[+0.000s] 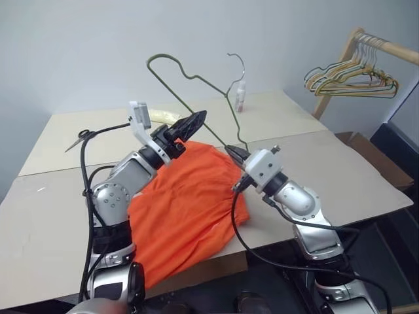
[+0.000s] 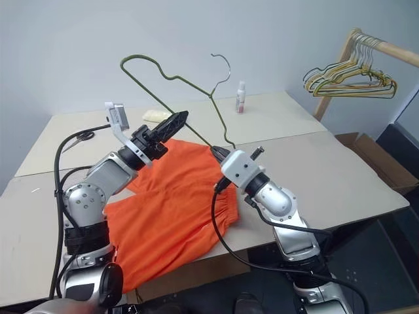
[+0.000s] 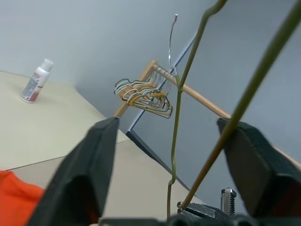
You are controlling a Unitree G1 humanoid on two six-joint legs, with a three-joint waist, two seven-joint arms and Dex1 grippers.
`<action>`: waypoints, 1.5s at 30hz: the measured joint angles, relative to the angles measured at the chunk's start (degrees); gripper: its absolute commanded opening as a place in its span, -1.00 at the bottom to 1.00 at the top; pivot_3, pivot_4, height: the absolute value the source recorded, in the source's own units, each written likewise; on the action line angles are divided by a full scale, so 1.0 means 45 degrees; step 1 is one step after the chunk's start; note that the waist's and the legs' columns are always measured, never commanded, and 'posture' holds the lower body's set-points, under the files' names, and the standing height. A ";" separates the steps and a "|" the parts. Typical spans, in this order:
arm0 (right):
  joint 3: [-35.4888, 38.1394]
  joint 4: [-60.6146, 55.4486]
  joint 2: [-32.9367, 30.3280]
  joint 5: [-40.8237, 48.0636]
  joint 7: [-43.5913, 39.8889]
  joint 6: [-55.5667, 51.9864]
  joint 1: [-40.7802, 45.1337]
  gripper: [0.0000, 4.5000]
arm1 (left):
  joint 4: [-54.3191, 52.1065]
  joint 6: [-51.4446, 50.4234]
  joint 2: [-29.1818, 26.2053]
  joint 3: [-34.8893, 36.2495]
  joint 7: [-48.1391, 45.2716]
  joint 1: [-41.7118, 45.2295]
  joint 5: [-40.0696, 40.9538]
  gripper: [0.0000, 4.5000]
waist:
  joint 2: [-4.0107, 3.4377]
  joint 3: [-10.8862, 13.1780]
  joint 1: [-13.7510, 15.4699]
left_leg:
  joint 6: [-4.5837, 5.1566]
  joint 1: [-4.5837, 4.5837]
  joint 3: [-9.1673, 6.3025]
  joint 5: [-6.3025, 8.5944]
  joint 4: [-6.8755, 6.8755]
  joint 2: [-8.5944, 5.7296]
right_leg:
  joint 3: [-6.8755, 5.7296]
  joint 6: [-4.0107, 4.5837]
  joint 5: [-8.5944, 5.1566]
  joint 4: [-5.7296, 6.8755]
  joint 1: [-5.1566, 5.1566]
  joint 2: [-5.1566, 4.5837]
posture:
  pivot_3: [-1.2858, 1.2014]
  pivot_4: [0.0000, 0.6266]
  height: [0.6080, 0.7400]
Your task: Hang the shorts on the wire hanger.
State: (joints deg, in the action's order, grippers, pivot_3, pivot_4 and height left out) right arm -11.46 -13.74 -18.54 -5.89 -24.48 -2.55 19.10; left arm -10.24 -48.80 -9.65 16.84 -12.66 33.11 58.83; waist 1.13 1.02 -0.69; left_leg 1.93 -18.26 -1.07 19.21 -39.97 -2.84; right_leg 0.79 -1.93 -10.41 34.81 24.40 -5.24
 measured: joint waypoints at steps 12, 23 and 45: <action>-0.0254 0.0351 0.0115 -0.0995 0.0542 0.0442 -0.0172 -0.75 | 0.0005 0.0578 0.0436 -0.0315 0.0421 0.0000 -0.0173 -1.00 | 0.0001 0.0000 0.0001 | -0.0001 0.0000 -0.0001 -0.0001 0.0000 -0.0012 | 0.0001 0.0001 0.0000 -0.0004 -0.0004 -0.0002 | 0.03 -1.00 1.00; 0.0238 -0.0227 -0.0326 0.0563 -0.0731 -0.0148 -0.0413 0.95 | 0.0050 0.2522 -0.0751 -0.0960 -0.1627 -0.0037 -0.2101 -1.00 | 0.0001 0.0002 -0.0008 | 0.0002 -0.0005 -0.0008 0.0000 0.0006 -0.0020 | -0.0007 0.0002 -0.0001 -0.0027 -0.0004 0.0003 | 0.04 -1.00 1.00; 0.2180 0.1257 -0.4689 1.1593 -0.8694 -1.0060 0.2768 0.98 | 0.0876 0.2467 -0.5314 0.0811 -1.1853 -0.0103 0.1219 -1.00 | -0.0009 0.0032 0.0027 | 0.0089 -0.0036 -0.0004 0.0049 -0.0007 0.0018 | -0.0041 -0.0025 0.0018 -0.0148 -0.0036 -0.0002 | 0.04 -1.00 1.00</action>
State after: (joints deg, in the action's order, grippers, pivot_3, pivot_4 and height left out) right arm -1.64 -8.08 -39.64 46.28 -63.60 -47.82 31.55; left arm -6.30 -37.70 -33.56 20.50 -66.00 32.64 64.32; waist 1.09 1.16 -0.57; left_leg 2.33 -18.42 -1.08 19.43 -40.00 -2.77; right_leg 0.61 -2.05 -10.33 34.14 24.23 -5.25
